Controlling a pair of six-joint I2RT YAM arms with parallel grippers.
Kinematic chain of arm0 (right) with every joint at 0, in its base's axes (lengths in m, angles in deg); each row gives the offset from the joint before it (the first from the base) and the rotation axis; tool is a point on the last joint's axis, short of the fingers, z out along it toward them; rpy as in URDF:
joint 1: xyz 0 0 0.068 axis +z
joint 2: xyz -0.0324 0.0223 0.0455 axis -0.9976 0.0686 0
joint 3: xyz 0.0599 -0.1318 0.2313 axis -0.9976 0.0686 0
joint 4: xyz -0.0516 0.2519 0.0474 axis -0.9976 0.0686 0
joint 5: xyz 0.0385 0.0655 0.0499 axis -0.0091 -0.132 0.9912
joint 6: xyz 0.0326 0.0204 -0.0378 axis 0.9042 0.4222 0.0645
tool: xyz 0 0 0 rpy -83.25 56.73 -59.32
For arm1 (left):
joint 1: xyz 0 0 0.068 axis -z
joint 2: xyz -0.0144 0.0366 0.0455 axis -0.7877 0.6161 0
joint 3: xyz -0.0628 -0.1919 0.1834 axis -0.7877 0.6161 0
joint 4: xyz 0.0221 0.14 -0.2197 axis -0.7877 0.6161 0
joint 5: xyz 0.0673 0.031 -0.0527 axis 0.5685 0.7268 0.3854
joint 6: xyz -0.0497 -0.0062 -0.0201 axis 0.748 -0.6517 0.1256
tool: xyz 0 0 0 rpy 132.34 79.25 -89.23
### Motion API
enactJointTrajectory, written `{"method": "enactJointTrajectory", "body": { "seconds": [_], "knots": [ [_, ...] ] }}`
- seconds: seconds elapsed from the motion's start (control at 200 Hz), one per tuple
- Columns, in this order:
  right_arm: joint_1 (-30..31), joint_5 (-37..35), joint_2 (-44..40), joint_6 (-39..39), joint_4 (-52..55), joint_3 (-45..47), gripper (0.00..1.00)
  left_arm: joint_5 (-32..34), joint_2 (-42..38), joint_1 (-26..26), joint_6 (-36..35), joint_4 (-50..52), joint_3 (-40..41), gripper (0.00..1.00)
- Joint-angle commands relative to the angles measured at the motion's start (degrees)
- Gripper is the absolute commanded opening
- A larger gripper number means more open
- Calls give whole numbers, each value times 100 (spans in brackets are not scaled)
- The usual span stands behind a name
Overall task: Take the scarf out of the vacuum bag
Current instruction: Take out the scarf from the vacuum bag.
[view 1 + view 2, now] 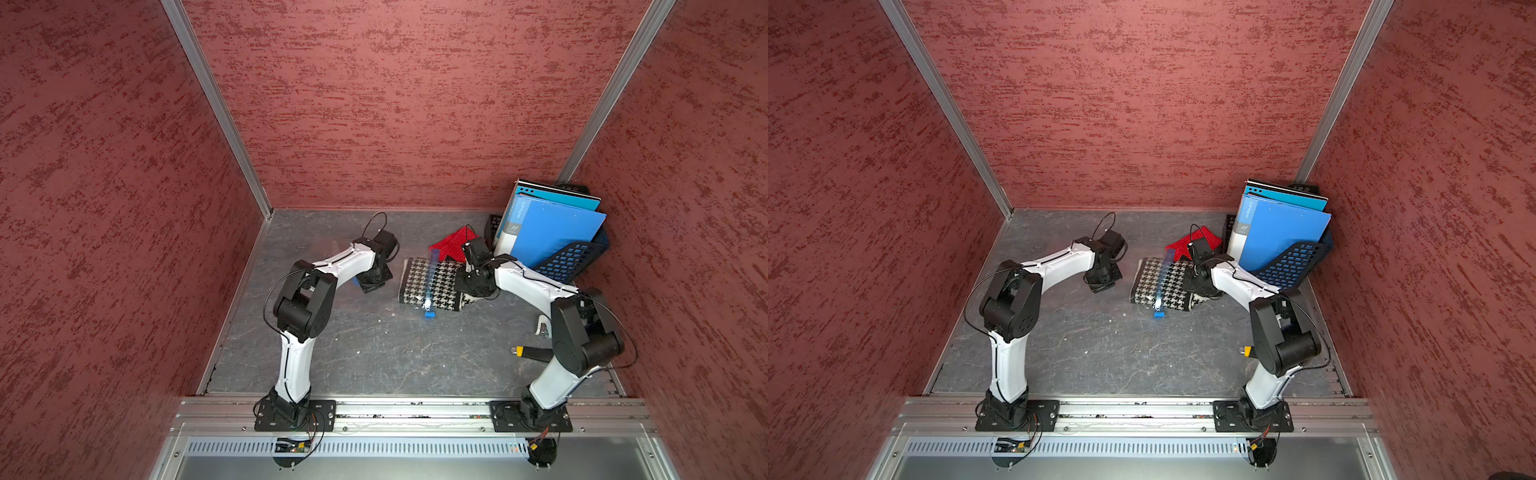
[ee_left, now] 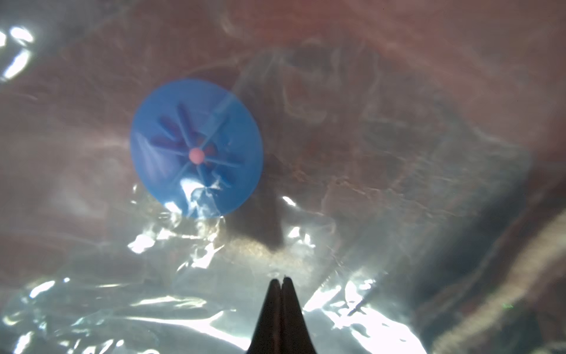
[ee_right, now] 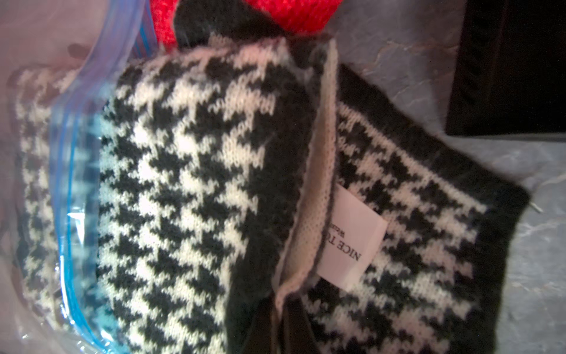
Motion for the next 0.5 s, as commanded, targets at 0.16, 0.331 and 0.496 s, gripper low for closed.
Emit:
{"method": "enactJointTrajectory", "body": {
  "seconds": [0.16, 0.331, 0.496],
  "knots": [
    [-33, 152, -405, -46, -11, 40, 0, 101, 200, -919, 4, -326, 187, 0],
    [-32, 34, -417, -63, 133, 18, 0, 71, 306, -1685, -315, -278, -139, 0],
    [-33, 131, -302, -111, 157, -31, 0, 81, 595, -2182, -519, -147, -644, 0]
  ]
}}
